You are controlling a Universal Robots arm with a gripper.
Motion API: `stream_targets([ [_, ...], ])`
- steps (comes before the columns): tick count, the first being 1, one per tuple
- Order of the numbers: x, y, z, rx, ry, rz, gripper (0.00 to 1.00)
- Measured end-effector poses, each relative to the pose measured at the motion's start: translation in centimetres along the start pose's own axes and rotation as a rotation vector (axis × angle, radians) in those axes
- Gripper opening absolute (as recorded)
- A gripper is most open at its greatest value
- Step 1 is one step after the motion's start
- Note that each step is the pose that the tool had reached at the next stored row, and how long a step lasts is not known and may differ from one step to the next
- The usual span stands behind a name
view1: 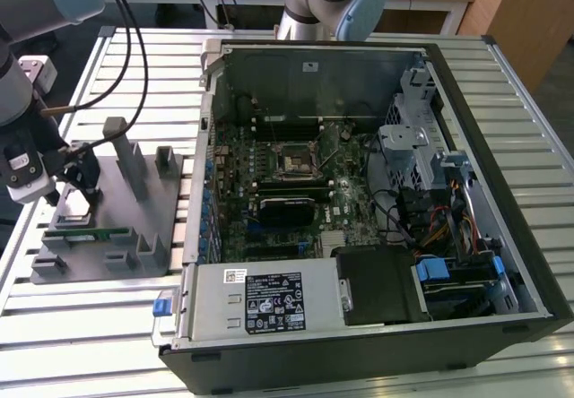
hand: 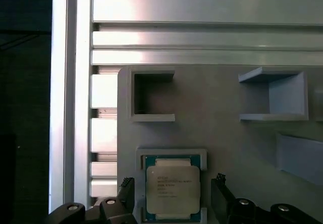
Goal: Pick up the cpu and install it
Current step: 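Pick up the cpu and move it towards the insertion slot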
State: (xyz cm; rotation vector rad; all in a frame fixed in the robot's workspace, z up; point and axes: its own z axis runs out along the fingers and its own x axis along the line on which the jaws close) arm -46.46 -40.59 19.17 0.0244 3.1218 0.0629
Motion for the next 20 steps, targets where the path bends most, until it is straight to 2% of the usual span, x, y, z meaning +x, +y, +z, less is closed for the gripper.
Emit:
stream_targets([
  [6, 0.12, -0.01, 0.31, 0.003, -0.0005, 0.003, 0.69],
  [7, 0.12, -0.01, 0.34, 0.0042, -0.0004, 0.003, 0.62],
  [11, 0.12, -0.02, 0.53, 0.0088, -0.0011, 0.003, 0.62],
  [20, 0.12, -0.02, 0.62, 0.0094, -0.0025, 0.003, 0.62],
])
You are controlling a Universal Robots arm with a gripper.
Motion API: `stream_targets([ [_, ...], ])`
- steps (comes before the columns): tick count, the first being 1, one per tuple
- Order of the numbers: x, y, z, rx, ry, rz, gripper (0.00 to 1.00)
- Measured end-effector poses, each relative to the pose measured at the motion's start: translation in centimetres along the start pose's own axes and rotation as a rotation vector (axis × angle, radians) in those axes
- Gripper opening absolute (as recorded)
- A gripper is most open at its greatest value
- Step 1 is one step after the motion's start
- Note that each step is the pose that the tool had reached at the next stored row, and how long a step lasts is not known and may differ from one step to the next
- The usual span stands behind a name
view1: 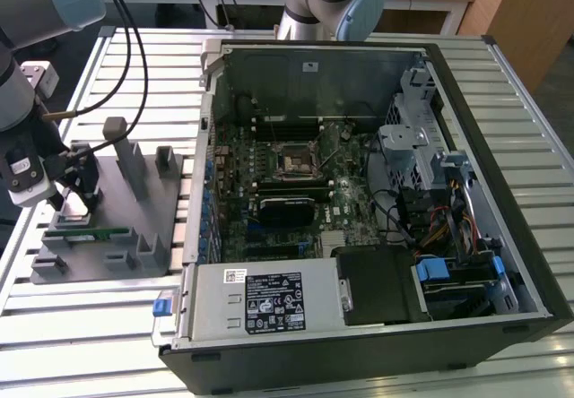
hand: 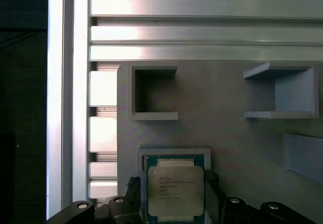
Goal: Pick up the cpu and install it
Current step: 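Pick up the cpu and move it towards the insertion slot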
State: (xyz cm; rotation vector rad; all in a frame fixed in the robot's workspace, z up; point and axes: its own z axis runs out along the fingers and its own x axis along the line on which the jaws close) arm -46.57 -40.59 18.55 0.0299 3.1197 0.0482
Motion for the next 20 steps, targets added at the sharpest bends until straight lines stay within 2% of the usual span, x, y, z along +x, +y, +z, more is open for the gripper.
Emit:
stream_targets([
  [3, 0.0, 0.0, 0.0, 0.0001, 0.0002, 0.0, 0.6],
  [4, 0.0, 0.0, 0.0, 0.0001, 0.0001, 0.0, 0.53],
  [12, -0.01, 0.01, -0.26, -0.0001, -0.0002, 0.0, 0.53],
  [20, -0.03, 0.05, -1.48, -0.0001, -0.0001, 0.0, 0.53],
])
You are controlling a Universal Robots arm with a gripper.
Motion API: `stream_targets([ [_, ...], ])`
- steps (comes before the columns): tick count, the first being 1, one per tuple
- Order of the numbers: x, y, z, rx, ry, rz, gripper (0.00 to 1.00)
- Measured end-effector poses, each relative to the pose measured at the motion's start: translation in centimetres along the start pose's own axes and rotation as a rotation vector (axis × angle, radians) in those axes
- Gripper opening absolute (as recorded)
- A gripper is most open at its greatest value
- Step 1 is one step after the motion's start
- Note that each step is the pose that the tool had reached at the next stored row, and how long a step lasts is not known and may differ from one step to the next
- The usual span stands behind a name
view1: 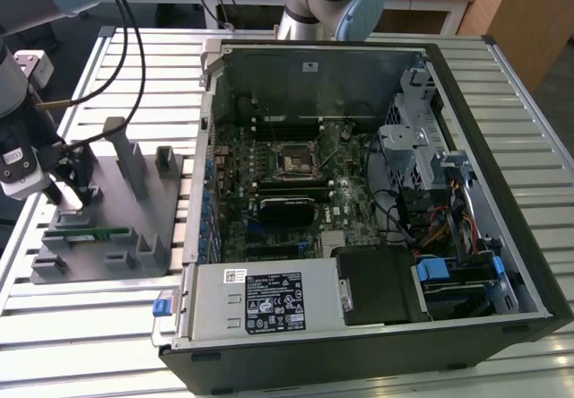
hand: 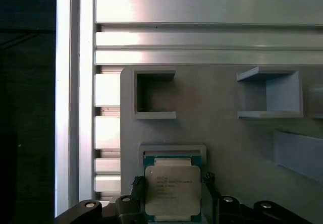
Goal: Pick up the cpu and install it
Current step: 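Pick up the cpu and move it towards the insertion slot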
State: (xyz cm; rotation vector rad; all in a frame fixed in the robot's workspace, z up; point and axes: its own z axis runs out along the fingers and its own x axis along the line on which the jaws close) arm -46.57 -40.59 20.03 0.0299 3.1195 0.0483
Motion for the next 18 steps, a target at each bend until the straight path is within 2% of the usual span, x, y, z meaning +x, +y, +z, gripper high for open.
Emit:
stream_targets([
  [8, -0.01, 0.02, -0.66, -0.0004, 0.0003, 0.0, 0.53],
  [12, -0.02, 0.0, -0.69, -0.0047, 0.0001, 0.0, 0.53],
  [18, 0.0, 0.02, -1.34, -0.0047, 0.0004, 0.0, 0.53],
])
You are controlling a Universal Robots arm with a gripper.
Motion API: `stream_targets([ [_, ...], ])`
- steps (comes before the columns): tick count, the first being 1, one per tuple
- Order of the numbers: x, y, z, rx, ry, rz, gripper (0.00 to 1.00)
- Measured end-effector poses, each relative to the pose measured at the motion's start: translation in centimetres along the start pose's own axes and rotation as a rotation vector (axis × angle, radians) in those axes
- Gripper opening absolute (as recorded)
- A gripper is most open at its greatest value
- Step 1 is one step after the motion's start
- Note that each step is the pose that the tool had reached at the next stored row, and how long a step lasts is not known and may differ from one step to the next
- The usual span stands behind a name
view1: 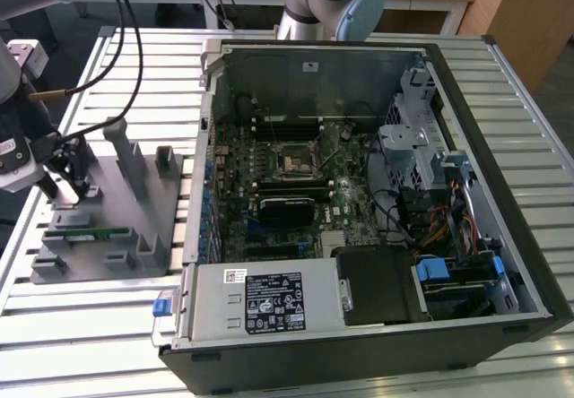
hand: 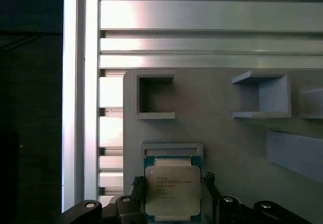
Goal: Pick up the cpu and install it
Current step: 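Pick up the cpu and move it towards the insertion slot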
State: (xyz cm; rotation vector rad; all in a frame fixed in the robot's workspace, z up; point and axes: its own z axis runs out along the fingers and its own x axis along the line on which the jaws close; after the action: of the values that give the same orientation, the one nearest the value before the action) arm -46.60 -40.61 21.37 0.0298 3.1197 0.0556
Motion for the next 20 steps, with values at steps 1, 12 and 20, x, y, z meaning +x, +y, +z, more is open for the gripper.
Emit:
stream_targets([
  [1, 0.0, 0.0, -0.1, 0.0, 0.0, 0.0, 0.53],
  [12, 0.09, 0.07, -1.69, -0.0026, 0.0, 0.0, 0.53],
  [20, 0.08, 0.36, -3.14, -0.0026, 0.0001, 0.0, 0.53],
])
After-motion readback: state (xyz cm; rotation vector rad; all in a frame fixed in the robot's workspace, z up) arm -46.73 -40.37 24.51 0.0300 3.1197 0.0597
